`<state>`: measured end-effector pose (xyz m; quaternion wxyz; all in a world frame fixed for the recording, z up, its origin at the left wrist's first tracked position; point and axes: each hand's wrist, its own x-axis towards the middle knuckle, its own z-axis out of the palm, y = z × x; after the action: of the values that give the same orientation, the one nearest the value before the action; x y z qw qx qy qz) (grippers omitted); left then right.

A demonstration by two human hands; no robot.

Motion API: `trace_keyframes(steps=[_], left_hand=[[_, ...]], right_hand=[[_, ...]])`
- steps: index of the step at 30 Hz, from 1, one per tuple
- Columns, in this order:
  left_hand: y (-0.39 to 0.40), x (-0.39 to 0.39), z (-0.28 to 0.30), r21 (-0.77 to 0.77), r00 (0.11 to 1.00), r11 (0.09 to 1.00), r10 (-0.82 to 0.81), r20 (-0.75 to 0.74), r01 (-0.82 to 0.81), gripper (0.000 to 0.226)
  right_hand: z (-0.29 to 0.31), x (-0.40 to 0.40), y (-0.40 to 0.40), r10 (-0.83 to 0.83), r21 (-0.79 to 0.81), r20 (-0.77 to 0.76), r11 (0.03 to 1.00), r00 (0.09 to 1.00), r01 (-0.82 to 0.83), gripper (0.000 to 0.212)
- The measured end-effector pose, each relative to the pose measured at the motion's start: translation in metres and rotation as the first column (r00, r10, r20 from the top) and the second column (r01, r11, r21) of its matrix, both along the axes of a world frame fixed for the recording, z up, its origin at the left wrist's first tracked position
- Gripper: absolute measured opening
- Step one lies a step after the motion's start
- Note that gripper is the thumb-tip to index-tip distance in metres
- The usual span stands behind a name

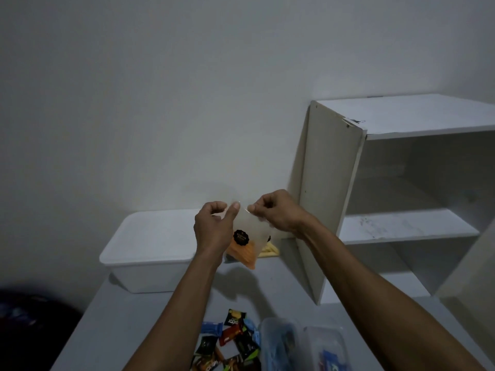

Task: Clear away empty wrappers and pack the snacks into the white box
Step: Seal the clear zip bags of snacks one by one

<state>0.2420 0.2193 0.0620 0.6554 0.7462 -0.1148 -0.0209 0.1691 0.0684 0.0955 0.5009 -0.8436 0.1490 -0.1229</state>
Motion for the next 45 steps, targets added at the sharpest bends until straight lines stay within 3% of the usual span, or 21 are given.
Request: trace_keyframes(steps=[2,6,10,19,26,28,31,36,41,45], left_hand=[[-0.006,-0.005,-0.001,0.028,0.999,0.999,0.033,-0.028,-0.033,0.036],[-0.010,-0.012,0.001,0.012,0.998,1.000,0.013,-0.064,-0.012,0.024],[-0.010,-0.008,-0.002,-0.022,0.995,0.999,0.040,-0.086,-0.042,0.041],[-0.004,0.006,-0.010,0.037,0.995,0.997,0.075,-0.061,-0.073,0.033],[0.004,0.003,-0.013,0.022,0.993,0.996,0.092,-0.074,-0.091,0.028],[0.013,0.003,-0.012,0.002,0.998,1.000,-0.022,-0.066,0.022,0.036],[0.025,0.005,-0.012,-0.041,0.960,0.961,-0.277,-0.045,0.275,0.027],[0.031,0.008,-0.017,-0.037,0.945,0.944,-0.328,-0.001,0.328,0.006],[0.033,0.005,-0.027,-0.188,0.959,0.950,-0.270,-0.087,0.250,0.006],[0.042,0.001,-0.050,-0.242,0.953,0.953,-0.233,-0.196,0.183,0.003]], right_hand=[[-0.011,0.004,0.005,-0.055,0.029,0.034,0.998,0.998,0.054,0.027],[-0.018,0.004,0.015,-0.042,0.075,0.038,0.996,0.998,0.039,0.020],[-0.022,0.002,0.017,-0.036,0.084,0.020,0.996,0.999,0.034,0.021],[-0.037,-0.006,0.024,-0.075,0.222,0.029,0.973,0.997,0.067,0.027],[-0.029,-0.008,0.021,0.029,0.067,0.035,0.997,0.999,-0.031,0.022],[-0.020,-0.010,0.012,0.100,0.058,0.021,0.993,0.995,-0.101,0.021],[-0.004,-0.016,-0.004,0.194,0.066,-0.056,0.980,0.979,-0.190,0.023],[0.015,-0.026,-0.011,0.275,0.089,-0.096,0.960,0.957,-0.267,0.024],[-0.015,-0.040,0.001,0.037,0.297,-0.002,0.954,0.999,-0.035,0.042],[-0.080,-0.048,0.032,-0.015,0.231,-0.057,0.973,0.998,0.027,0.021]])
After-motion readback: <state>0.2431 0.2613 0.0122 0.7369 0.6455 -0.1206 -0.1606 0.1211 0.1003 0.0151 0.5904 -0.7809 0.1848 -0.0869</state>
